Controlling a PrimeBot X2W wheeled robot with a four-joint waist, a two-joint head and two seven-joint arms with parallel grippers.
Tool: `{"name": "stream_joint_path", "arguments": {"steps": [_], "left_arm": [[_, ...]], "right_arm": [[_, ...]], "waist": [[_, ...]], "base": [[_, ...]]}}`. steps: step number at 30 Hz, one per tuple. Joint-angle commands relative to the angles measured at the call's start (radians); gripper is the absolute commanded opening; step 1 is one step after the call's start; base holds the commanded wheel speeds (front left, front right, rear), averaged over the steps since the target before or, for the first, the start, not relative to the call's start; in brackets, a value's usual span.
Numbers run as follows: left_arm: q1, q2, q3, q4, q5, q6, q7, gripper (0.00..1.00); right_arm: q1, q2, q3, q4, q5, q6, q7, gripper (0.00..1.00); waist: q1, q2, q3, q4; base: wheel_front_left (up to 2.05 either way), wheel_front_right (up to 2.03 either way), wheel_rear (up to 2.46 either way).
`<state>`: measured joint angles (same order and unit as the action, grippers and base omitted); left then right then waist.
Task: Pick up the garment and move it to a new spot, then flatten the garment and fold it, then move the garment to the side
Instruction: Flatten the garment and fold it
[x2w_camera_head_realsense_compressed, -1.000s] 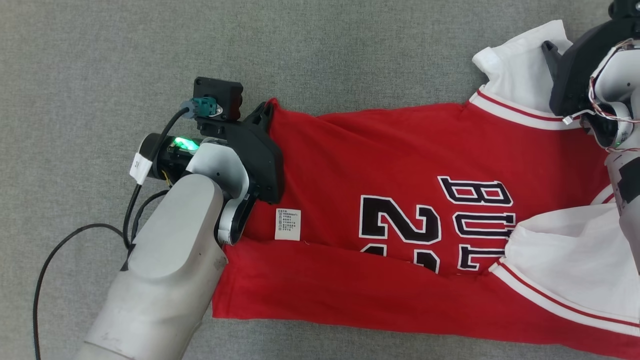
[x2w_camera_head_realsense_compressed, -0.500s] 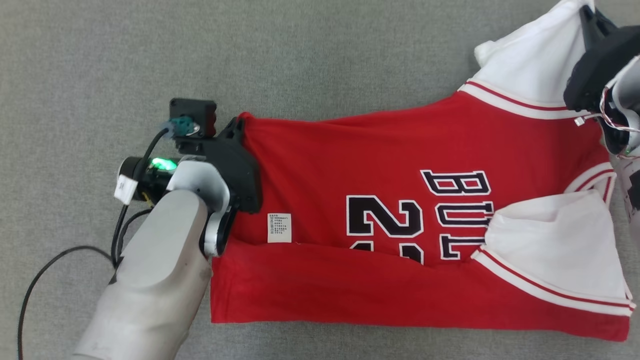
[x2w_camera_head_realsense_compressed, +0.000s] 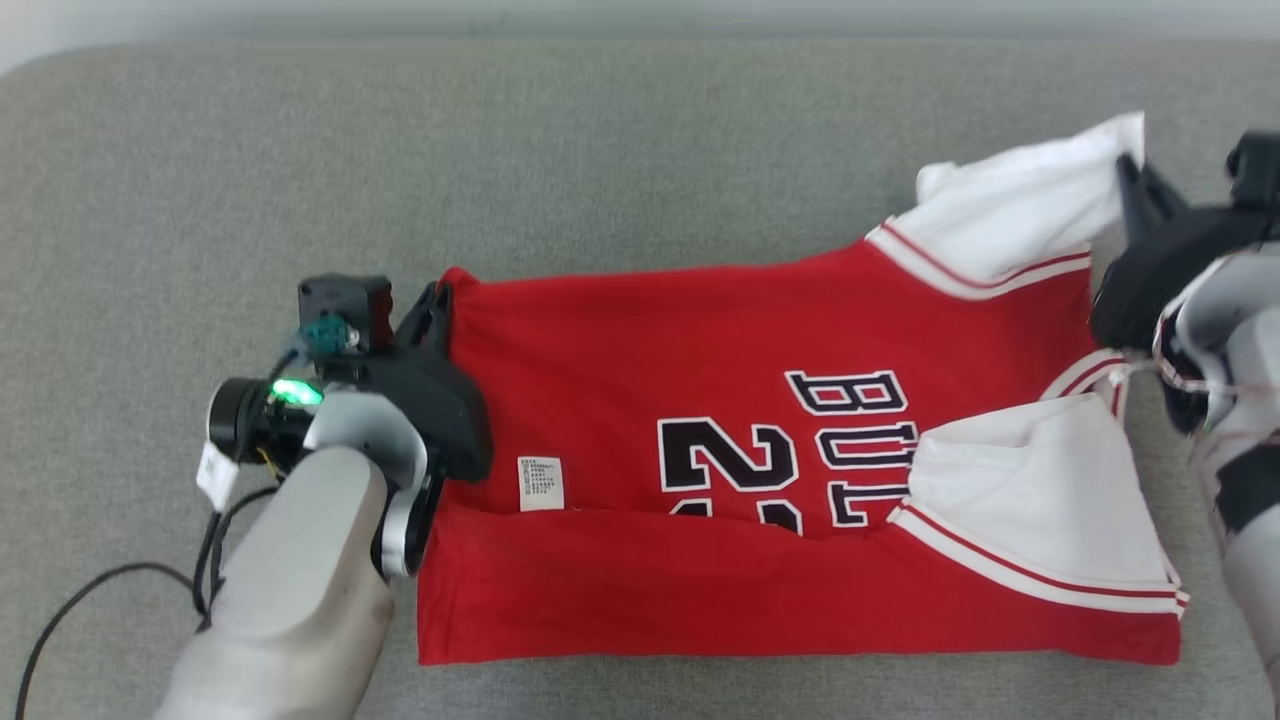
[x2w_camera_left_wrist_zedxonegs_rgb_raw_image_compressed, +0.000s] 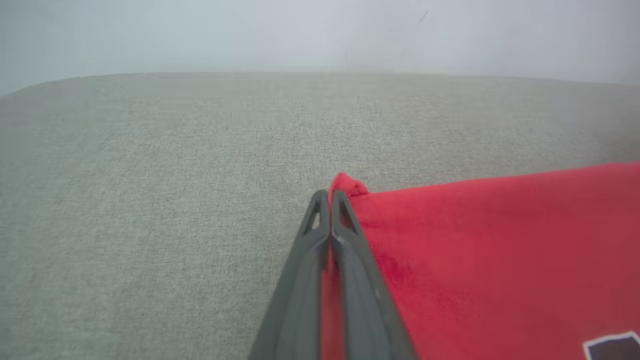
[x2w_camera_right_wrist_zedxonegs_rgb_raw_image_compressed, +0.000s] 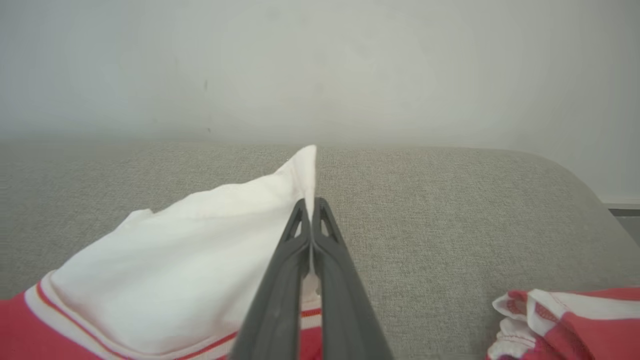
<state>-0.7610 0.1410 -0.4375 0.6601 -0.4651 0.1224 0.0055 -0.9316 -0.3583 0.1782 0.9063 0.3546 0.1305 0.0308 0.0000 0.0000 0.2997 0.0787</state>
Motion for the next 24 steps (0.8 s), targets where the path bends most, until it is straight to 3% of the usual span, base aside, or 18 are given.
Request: {"name": "stream_joint_path", "arguments": {"steps": [1, 12, 23, 24], "left_arm": [[0.031, 0.01, -0.006, -0.011, 0.016, -0.002, -0.028, 0.0], [0.203, 0.039, -0.02, -0.074, 0.018, 0.01, -0.156, 0.0], [0.314, 0.073, -0.03, -0.064, 0.008, 0.03, -0.175, 0.0], [0.321, 0.074, -0.029, -0.064, 0.008, 0.032, -0.177, 0.13]], "right_arm": [[0.05, -0.007, 0.018, -0.024, 0.024, 0.0, -0.001, 0.0], [0.379, -0.083, 0.082, -0.268, 0.145, 0.0, 0.063, 0.0], [0.617, -0.05, 0.032, -0.485, 0.129, 0.0, 0.174, 0.0], [0.632, -0.044, 0.029, -0.501, 0.126, 0.0, 0.188, 0.0]], "waist": [[0.0, 0.0, -0.042, -0.018], [0.0, 0.0, -0.122, -0.054], [0.0, 0.0, -0.156, -0.084], [0.0, 0.0, -0.157, -0.086]], "base": [[0.0, 0.0, 0.0], [0.0, 0.0, 0.0], [0.0, 0.0, 0.0], [0.0, 0.0, 0.0]]}}
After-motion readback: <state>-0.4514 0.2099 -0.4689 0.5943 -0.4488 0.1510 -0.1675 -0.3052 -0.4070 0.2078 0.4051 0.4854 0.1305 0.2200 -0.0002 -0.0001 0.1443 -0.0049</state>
